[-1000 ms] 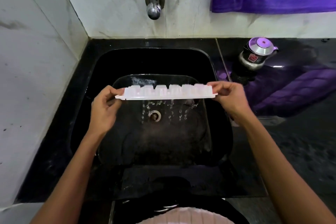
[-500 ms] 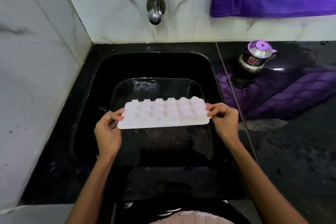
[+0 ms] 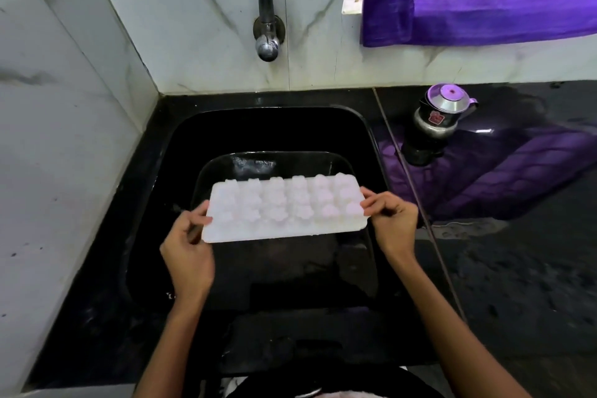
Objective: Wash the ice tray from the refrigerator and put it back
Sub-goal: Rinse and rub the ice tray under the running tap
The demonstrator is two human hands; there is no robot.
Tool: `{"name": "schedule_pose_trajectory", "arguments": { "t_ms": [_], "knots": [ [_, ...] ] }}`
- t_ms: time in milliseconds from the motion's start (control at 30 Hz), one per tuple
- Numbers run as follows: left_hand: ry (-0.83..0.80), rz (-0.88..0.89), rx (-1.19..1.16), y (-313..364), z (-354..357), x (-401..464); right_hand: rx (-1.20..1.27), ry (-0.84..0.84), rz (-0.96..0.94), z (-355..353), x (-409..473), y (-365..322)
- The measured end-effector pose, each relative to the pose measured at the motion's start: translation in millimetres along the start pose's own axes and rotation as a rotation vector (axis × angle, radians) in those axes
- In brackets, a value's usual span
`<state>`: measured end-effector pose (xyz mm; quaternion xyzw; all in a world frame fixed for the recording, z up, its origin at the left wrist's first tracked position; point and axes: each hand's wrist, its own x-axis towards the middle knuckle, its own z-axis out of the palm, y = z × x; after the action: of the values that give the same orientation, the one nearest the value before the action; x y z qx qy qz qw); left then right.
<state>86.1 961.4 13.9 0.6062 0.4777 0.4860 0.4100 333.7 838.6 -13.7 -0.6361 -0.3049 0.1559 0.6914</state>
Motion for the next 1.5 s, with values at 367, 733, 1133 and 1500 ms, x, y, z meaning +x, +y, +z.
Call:
{"name": "schedule_pose_trajectory", "arguments": {
  "t_ms": [367, 733, 1133, 1500],
  "knots": [
    [0.016, 0.065, 0.12, -26.7, -0.7, -5.3, -0.072, -0.005, 0.09, 5.8, 0.4, 10.6],
    [0.154, 0.23, -0.047, 16.5, -9.8, -5.8, -0.024, 0.093, -0.02, 6.7, 7.3, -37.4],
    [0.293, 0.281, -0.111, 40.6, -17.5, -29.8, -0.057, 0.124, -0.072, -1.0, -14.3, -65.3],
    [0.118, 0.272, -0.124, 77.7, -28.9, -82.1, -0.11, 0.121, -0.095, -54.2, -63.9, -103.4]
  ]
}}
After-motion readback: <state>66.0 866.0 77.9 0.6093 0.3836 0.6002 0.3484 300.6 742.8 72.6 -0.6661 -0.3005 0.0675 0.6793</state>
